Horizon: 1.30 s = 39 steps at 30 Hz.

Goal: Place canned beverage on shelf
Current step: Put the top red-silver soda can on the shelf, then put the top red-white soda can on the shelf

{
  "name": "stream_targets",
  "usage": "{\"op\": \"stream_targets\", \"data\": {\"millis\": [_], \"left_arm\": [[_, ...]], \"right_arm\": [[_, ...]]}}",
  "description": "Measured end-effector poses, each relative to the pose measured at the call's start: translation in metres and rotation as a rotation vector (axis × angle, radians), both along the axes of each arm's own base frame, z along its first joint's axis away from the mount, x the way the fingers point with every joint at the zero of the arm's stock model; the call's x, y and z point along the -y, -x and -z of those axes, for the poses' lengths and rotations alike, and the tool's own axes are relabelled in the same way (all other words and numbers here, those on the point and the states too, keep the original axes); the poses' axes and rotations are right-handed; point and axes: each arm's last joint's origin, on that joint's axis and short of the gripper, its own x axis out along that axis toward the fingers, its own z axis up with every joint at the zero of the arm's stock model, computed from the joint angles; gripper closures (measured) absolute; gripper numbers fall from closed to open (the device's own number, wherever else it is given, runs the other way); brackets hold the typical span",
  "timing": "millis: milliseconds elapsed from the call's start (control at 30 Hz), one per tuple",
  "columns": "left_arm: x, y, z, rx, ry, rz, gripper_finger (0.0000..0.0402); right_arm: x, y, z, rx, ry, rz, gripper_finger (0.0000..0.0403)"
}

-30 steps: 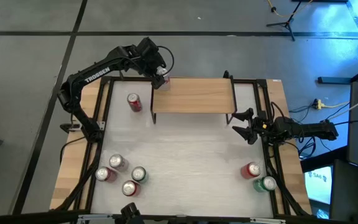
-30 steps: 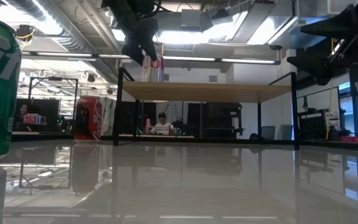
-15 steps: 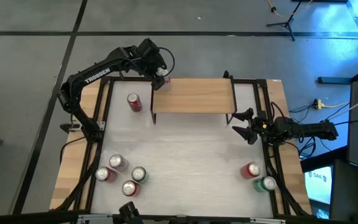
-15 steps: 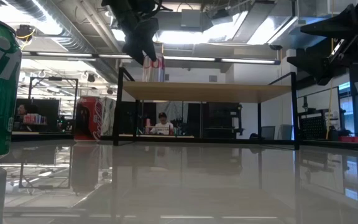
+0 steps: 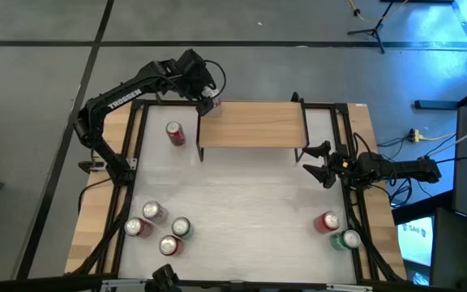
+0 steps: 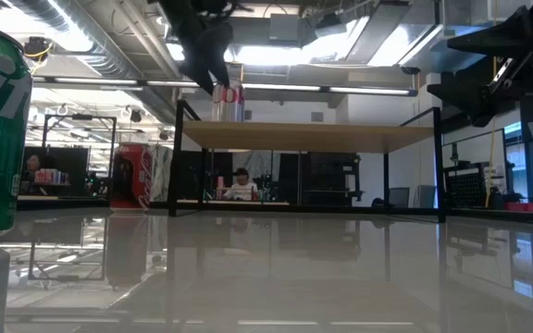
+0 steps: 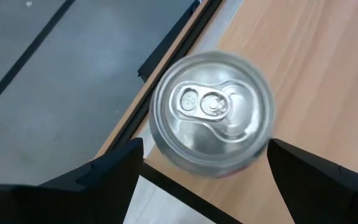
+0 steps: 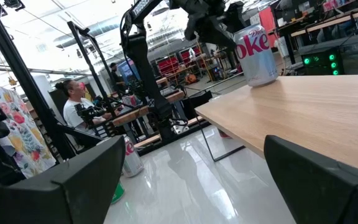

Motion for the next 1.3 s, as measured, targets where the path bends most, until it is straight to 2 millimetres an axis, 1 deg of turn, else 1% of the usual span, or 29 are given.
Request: {"op": "stream_targets", "data": {"millis": [167, 267, 467, 600, 767, 867, 967, 1133, 1300], "left_arm": [[0.013, 0.015, -0.021, 0.065, -0.031, -0.003, 0.007], [0.024, 0.025, -0.035, 0.116, -0.043, 0.005, 0.007], [0.05, 0.047, -0.056, 0.164, -0.055, 0.023, 0.007], [0.063, 0.062, -0.064, 0.174, -0.041, -0.003, 0.007], [0.073, 0.081, -0.065, 0.109, -0.01, -0.1, 0.007], [0.074, 0.086, -0.057, 0.026, 0.022, -0.171, 0.007], [0.07, 0.086, -0.038, -0.057, 0.055, -0.208, 0.007], [0.061, 0.086, 0.002, -0.175, 0.123, -0.246, 0.007], [0.055, 0.086, 0.044, -0.24, 0.203, -0.33, 0.007]], "right_arm": [[0.0, 0.0, 0.0, 0.001, 0.0, -0.002, 0.0022], [0.0, 0.0, 0.0, 0.001, 0.0, -0.003, 0.0022], [0.0, 0.0, 0.0, 0.001, 0.0, -0.005, 0.0022], [0.0, 0.0, 0.0, 0.002, 0.0, -0.006, 0.0022], [0.0, 0.0, -0.001, 0.015, -0.001, -0.006, 0.0022], [0.0, 0.0, -0.003, 0.032, -0.002, -0.012, 0.0022], [-0.001, 0.001, -0.005, 0.057, -0.001, -0.033, 0.0022], [-0.001, 0.001, -0.007, 0.079, 0.0, -0.049, 0.0022], [-0.001, 0.001, -0.008, 0.081, 0.0, -0.049, 0.0022]]}}
